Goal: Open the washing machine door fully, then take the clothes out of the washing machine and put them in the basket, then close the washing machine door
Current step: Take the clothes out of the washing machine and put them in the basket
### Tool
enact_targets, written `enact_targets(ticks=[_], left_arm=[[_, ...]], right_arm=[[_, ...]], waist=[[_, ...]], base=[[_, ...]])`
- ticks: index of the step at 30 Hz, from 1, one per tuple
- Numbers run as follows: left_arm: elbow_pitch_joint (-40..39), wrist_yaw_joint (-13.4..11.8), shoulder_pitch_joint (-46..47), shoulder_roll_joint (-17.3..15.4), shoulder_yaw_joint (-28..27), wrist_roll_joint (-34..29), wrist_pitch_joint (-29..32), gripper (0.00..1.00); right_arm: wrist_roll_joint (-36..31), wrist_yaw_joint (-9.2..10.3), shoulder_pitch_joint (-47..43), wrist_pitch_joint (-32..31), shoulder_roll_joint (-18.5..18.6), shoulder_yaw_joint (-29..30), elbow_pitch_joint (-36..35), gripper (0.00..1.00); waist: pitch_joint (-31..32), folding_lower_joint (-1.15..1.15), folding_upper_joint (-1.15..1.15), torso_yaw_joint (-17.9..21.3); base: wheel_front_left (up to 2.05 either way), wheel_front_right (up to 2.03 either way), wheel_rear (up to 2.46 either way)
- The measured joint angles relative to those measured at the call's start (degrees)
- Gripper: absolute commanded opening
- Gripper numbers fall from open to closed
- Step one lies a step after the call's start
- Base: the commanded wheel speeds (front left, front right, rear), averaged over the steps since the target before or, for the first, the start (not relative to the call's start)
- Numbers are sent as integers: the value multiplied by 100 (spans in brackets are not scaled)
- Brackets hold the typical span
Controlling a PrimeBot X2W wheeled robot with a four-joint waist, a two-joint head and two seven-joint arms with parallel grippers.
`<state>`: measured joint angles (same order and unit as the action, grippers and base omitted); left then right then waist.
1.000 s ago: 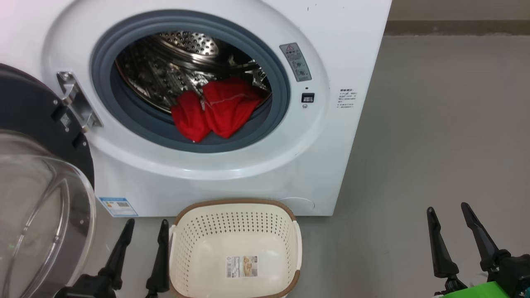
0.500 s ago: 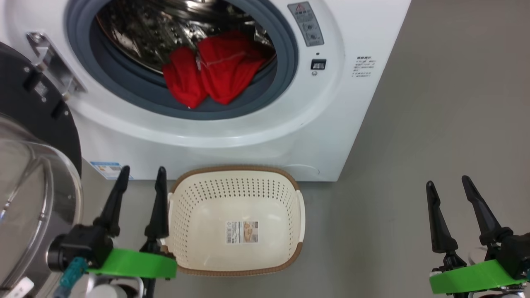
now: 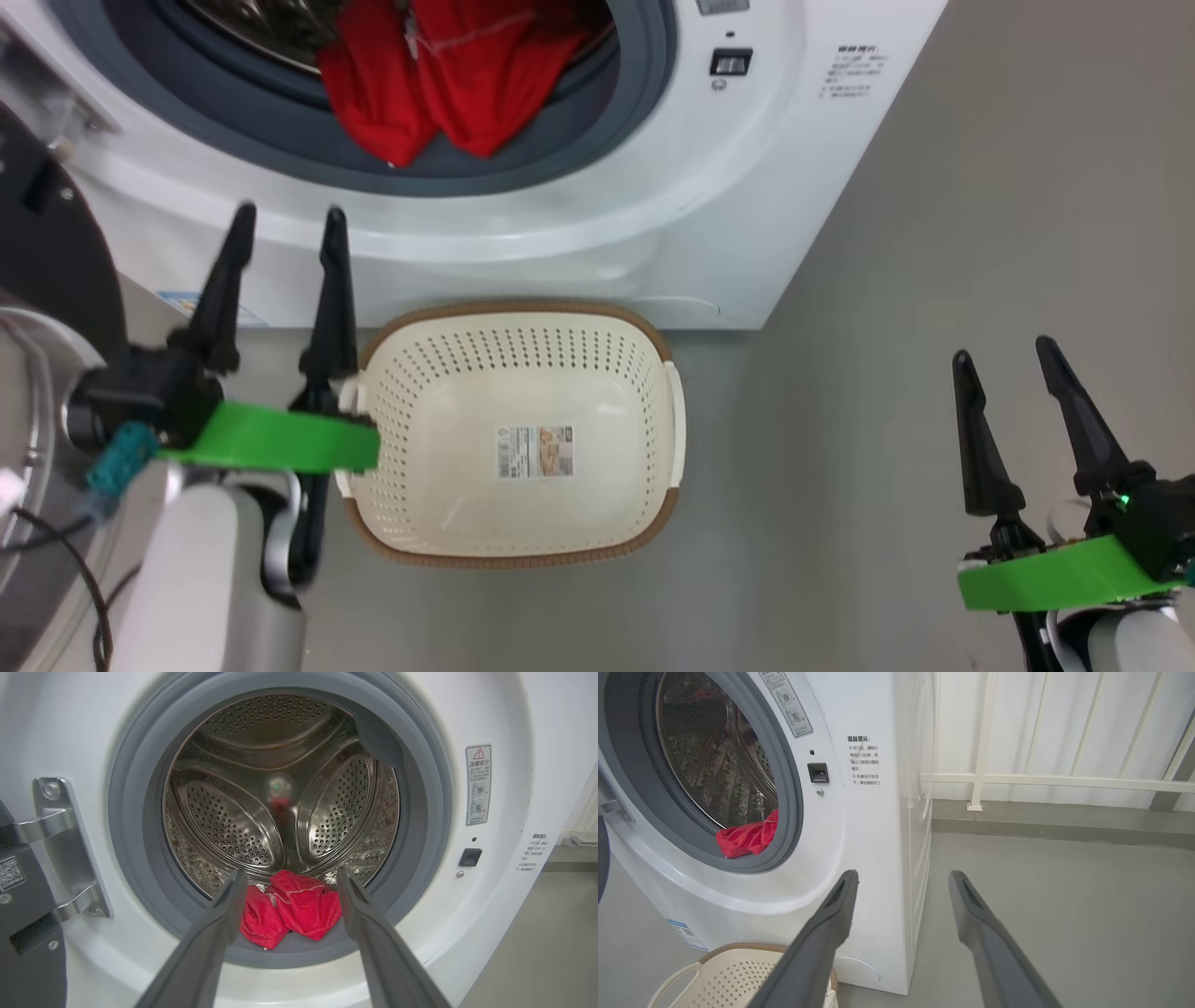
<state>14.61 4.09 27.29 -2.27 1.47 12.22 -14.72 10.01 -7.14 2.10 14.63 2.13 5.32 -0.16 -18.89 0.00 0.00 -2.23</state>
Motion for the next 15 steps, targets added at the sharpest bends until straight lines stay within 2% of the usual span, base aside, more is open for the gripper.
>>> enact_targets(ticks=[15], left_arm=[[1212,-85,1588,-125,-120,-364,0,100]], right_arm=[[0,0,407,0,9,-33,19,100]], waist=[[-661,0,0,255]], base=[[0,0,0]])
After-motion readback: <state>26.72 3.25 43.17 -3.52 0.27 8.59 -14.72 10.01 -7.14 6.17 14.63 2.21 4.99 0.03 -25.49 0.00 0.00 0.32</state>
